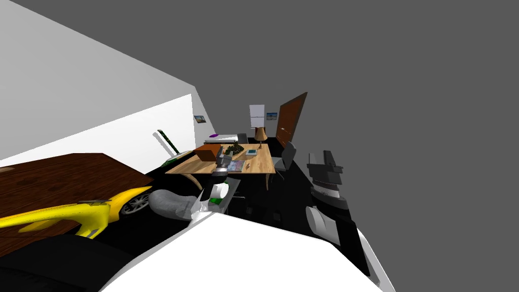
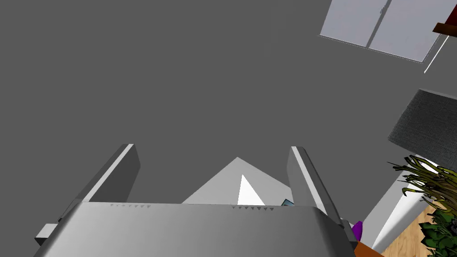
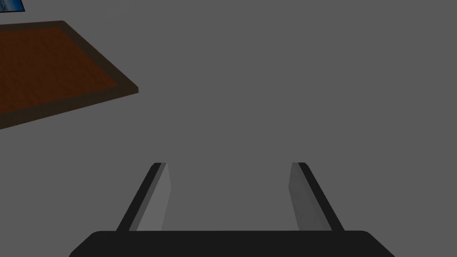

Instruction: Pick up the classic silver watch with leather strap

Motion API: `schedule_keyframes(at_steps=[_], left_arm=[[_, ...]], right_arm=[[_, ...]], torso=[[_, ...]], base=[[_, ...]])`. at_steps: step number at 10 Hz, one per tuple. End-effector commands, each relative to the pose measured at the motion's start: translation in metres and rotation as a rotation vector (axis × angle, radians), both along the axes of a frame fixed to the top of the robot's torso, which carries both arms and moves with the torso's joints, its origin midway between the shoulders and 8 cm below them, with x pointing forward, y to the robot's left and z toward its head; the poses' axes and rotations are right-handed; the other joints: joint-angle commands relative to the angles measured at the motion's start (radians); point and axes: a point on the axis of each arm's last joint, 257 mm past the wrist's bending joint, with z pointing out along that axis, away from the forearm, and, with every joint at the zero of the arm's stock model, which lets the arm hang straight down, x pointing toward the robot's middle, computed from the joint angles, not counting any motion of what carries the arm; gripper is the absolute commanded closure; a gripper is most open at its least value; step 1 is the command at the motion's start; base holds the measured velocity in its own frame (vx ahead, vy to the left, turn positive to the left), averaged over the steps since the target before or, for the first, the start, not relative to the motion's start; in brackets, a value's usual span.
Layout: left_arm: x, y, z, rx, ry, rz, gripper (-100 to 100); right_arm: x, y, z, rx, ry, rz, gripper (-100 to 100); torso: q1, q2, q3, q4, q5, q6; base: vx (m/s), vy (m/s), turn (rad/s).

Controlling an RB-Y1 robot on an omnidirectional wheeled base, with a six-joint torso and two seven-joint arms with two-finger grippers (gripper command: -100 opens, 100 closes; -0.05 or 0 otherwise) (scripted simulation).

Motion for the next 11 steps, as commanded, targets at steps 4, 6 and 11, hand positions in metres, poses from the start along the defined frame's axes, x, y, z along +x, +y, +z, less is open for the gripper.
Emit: schedule_keyframes(at_steps=[4,6,11], left_arm=[[0.028,0.022,-0.051,-0.129,0.136,-0.022,-100],[0.039,0.032,-0.073,-0.188,0.191,-0.029,-100],[0.065,0.056,-0.134,-0.383,0.334,-0.052,-100]], right_arm=[[0.0,0.0,0.0,0.0,0.0,0.0,0],[0.0,0.0,0.0,0.0,0.0,0.0,0],[0.0,0.0,0.0,0.0,0.0,0.0,0]], torso=[[0.0,-0.001,0.0,0.0,0.0,0.0],[0.001,-0.001,0.0,0.0,0.0,0.0],[0.001,-0.002,-0.001,0.0,0.0,0.0]], base=[[-0.027,-0.028,-0.005],[-0.019,-0.022,-0.001],[-0.007,-0.023,0.0]])
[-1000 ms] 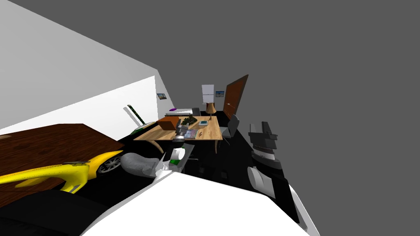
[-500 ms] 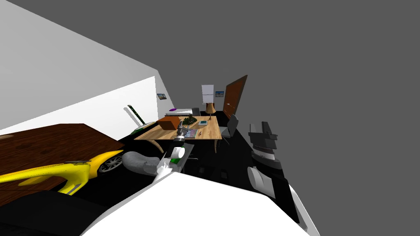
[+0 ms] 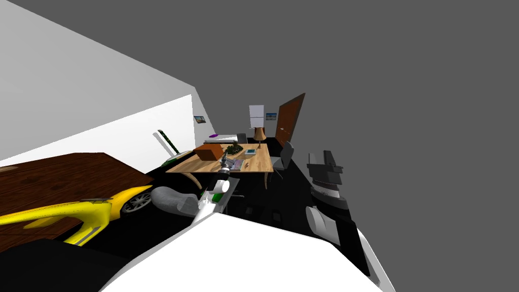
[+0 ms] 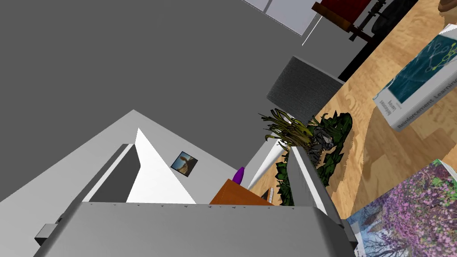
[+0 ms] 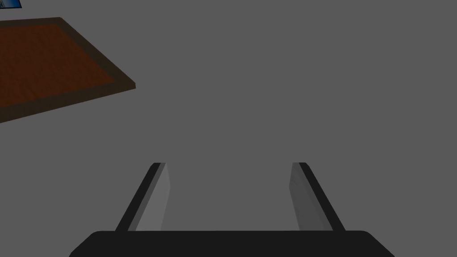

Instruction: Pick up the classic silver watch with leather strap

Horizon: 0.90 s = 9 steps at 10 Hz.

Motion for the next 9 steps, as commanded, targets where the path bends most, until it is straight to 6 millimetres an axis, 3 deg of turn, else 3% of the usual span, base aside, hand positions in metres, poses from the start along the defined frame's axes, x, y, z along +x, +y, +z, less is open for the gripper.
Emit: schedule_keyframes(at_steps=[1,2,5,6,7,8,9], left_arm=[[0.005,0.007,-0.022,-0.04,0.046,-0.001,-100],[0.012,0.012,-0.04,-0.108,0.088,-0.006,-100],[0.017,0.018,-0.072,-0.183,0.155,-0.005,-100],[0.022,0.021,-0.095,-0.254,0.206,-0.007,-100],[0.021,0.022,-0.096,-0.255,0.209,-0.006,-100],[0.025,0.024,-0.116,-0.324,0.253,-0.008,-100],[0.025,0.024,-0.12,-0.326,0.261,-0.007,-100]], right_arm=[[0.0,0.0,0.0,0.0,0.0,0.0,0],[0.0,0.0,0.0,0.0,0.0,0.0,0],[0.0,0.0,0.0,0.0,0.0,0.0,0],[0.0,0.0,0.0,0.0,0.0,0.0,0],[0.0,0.0,0.0,0.0,0.0,0.0,0],[0.0,0.0,0.0,0.0,0.0,0.0,0],[0.0,0.0,0.0,0.0,0.0,0.0,0]], torso=[[0.0,0.0,0.0,0.0,0.0,0.0],[0.0,0.0,0.0,0.0,0.0,0.0],[0.0,-0.001,-0.001,0.0,0.0,0.0],[0.0,-0.001,-0.001,0.0,0.0,0.0],[0.0,-0.002,-0.001,0.0,0.0,0.0],[0.001,-0.001,-0.001,0.0,0.0,0.0],[0.0,-0.002,-0.001,0.0,0.0,0.0]], base=[[-0.003,-0.024,-0.002],[0.008,-0.028,0.003],[0.011,-0.027,0.004],[0.024,-0.023,0.007],[0.019,-0.015,0.008],[0.019,-0.021,0.011],[0.021,-0.019,0.005]])
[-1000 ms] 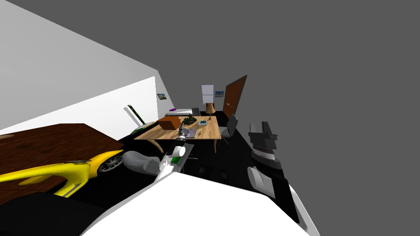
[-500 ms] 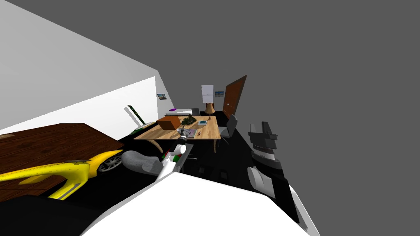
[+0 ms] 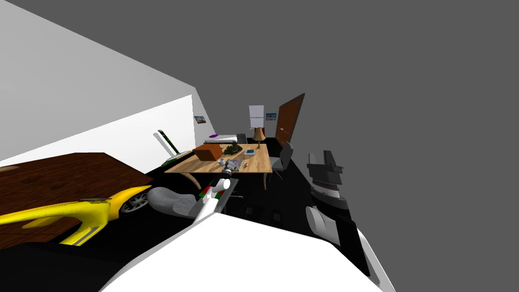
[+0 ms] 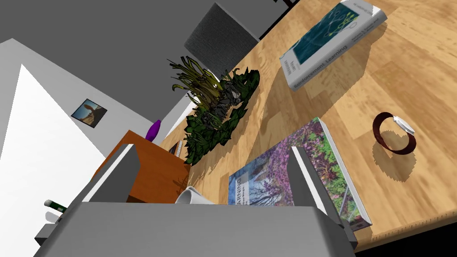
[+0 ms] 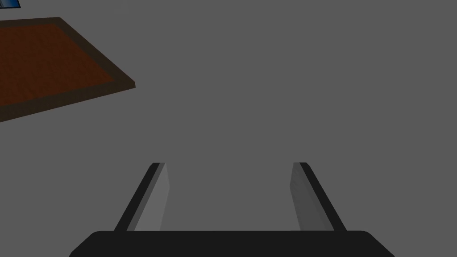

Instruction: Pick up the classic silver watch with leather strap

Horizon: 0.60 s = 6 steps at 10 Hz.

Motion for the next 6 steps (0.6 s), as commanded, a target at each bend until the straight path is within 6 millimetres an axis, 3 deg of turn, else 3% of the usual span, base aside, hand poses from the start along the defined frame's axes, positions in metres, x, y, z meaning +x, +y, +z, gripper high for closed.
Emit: schedule_keyframes(at_steps=[1,4,5,6], left_arm=[[0.004,0.001,-0.023,-0.078,0.051,-0.002,-100],[0.003,0.001,-0.052,-0.149,0.114,0.002,-100],[0.004,-0.001,-0.072,-0.214,0.161,0.003,-100],[0.004,-0.001,-0.073,-0.214,0.163,0.004,-100]], right_arm=[[0.0,0.0,0.0,0.0,0.0,0.0,0],[0.0,0.0,0.0,0.0,0.0,0.0,0],[0.0,0.0,0.0,0.0,0.0,0.0,0],[0.0,0.0,0.0,0.0,0.0,0.0,0]], torso=[[0.0,0.0,0.0,0.0,0.0,0.0],[0.0,-0.001,-0.001,0.0,0.0,0.0],[0.0,-0.001,0.0,0.0,0.0,0.0],[0.0,-0.002,-0.001,0.0,0.0,0.0]], base=[[0.037,-0.02,0.012],[0.034,-0.017,0.011],[0.048,-0.016,0.02],[0.038,-0.014,0.008]])
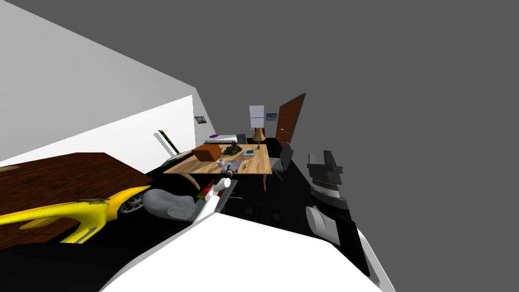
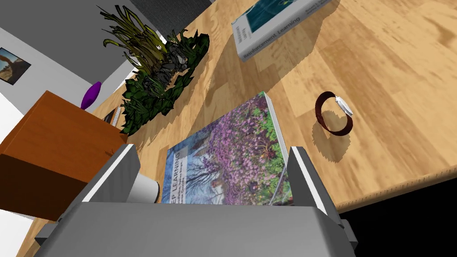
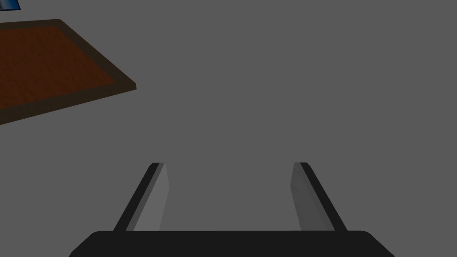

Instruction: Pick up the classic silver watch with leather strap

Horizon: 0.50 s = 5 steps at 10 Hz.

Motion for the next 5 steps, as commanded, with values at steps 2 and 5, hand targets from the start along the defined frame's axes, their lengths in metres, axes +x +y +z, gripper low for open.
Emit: schedule_keyframes(at_steps=[2,5], left_arm=[[-0.001,-0.005,-0.025,-0.073,0.056,0.003,-100],[-0.004,-0.014,-0.061,-0.186,0.147,0.005,-100]], right_arm=[[0.0,0.0,0.0,0.0,0.0,0.0,0],[0.0,0.0,0.0,0.0,0.0,0.0,0]], torso=[[0.0,-0.001,0.0,0.0,0.0,0.0],[0.0,-0.003,-0.001,-0.001,0.0,0.0]], base=[[0.05,-0.011,0.016],[0.071,-0.011,0.026]])
